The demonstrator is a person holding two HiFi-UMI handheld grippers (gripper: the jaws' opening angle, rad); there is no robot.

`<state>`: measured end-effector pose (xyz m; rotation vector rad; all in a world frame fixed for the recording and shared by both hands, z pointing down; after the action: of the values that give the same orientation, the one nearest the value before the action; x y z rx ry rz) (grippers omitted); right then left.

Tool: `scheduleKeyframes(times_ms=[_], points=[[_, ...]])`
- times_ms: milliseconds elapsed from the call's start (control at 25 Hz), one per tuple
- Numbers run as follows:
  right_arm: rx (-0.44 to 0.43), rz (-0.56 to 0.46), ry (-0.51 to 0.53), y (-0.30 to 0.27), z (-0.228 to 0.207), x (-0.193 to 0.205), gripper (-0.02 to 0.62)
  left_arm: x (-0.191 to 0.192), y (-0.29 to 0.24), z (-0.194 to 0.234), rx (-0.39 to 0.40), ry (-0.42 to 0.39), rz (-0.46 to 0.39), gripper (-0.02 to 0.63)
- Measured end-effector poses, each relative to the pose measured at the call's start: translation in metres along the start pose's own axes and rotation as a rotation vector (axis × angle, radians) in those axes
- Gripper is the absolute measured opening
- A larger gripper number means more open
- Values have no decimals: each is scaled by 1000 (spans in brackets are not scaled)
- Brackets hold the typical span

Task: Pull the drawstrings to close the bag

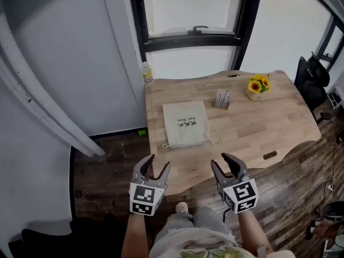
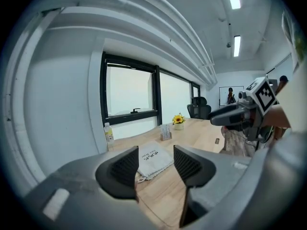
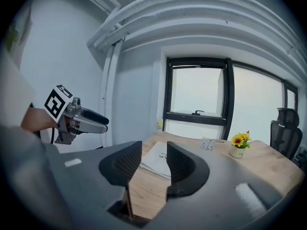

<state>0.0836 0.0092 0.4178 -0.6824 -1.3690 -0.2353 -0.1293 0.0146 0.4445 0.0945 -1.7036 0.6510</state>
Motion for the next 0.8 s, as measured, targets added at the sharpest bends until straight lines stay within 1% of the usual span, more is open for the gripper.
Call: scheduleKeyframes(times_ms=[200,320,440,520,680,800], points=[[-1,53,-9,-13,-13,13,166,13,-22,1,39,-42,47,224],[-50,102,-10,-25,-19,23,166,20,-36,5,53,-66,83,224],[-107,175,-1,-42,-27,40,166,27,-52,14,61,-67,114,224],[-126,215,6,-56,-35,51,166,33,-63,20,76,-69,136,224],[-148,270,2,-86,-52,70,166,49,-88,24,145,-76,201,224],[-186,349,10,-105,-61,90,166,66,-105,20,217,-78,275,224]])
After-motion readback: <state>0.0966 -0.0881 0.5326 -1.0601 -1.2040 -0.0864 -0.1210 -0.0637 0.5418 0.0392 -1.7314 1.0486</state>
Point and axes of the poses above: the fingertips, and each gripper's own axes: y backward along the fingers, z to its left, x out of its underside, the point moved 3 cm from there along y, backward along the fingers, and after that the axes turned 1 degree about -y, right-handed, at the moved point
